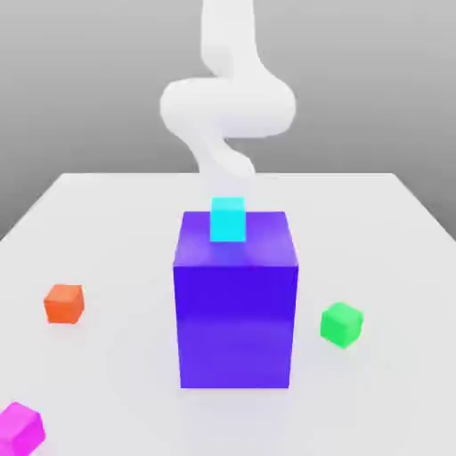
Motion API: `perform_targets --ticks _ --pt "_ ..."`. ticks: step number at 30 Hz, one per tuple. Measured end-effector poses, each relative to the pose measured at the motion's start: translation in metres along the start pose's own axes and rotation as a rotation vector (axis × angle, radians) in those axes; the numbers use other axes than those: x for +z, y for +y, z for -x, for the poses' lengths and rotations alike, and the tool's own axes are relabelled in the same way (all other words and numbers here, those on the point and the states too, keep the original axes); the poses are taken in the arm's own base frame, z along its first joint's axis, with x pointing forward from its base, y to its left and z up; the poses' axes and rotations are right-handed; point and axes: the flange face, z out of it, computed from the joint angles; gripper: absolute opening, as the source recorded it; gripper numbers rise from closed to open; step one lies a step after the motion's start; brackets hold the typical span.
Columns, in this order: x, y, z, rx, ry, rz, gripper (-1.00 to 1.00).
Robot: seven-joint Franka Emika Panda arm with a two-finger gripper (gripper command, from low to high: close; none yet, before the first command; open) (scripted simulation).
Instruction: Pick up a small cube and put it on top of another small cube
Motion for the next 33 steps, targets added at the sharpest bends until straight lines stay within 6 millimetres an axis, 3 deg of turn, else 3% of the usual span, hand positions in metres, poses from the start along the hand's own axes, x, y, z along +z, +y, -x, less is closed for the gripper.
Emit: perform_targets --ticks 5,10,15,19,25,30,33 --pt "0.086 0.027 -0.029 0.06 -0.083 0.092 0.0" --pt "0.168 0.068 -0.048 0.123 -0.155 0.185 0.0" --pt "0.246 0.122 -0.057 0.188 -0.219 0.283 0.0" --pt "0.3 0.18 -0.06 0.25 -0.26 0.369 0.0" --pt "0.373 0.266 -0.045 0.317 -0.326 0.497 0.0" --pt "0.42 0.349 -0.022 0.373 -0.373 0.613 0.0" --pt "0.451 0.38 -0.004 0.381 -0.381 0.635 0.0"
